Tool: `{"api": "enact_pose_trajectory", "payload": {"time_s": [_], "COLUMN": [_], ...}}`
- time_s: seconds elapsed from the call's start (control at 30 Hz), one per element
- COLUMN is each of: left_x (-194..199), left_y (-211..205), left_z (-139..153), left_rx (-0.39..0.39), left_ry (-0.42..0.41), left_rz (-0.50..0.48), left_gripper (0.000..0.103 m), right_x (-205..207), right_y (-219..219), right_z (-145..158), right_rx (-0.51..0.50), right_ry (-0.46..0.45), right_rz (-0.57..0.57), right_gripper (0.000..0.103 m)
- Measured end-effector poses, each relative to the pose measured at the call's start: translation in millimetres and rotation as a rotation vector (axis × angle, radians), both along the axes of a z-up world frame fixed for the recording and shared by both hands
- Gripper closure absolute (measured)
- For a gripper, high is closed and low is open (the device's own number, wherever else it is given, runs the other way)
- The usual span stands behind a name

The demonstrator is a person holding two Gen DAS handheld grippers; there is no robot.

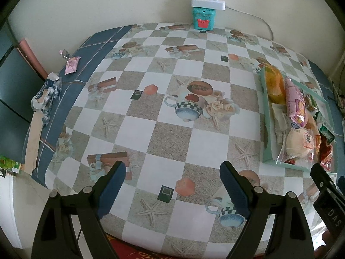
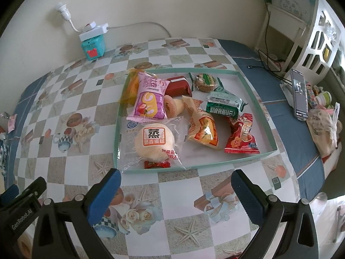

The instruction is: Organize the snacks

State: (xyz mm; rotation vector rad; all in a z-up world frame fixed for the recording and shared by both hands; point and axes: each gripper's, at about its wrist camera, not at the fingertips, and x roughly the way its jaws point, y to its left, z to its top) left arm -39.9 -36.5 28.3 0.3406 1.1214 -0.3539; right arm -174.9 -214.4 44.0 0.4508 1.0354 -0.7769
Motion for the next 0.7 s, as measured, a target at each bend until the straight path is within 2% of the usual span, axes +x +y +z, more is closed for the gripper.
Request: {"api": "enact_pose_trajectory", "payload": {"time_s": [0.7], "left_x": [1.7], "left_y": [3.0], "left_z": [-0.8], "left_rx": [-0.011], "left_ry": [0.008], "left_rz": [0.006], "left_gripper": [0.014], "right_x": [1.1], "right_y": [0.5], "right_z": [-2.1], "right_rx": [0.007], "right_ry": [0.006], "right_rz": [0.006], "right_gripper": [0.000]}}
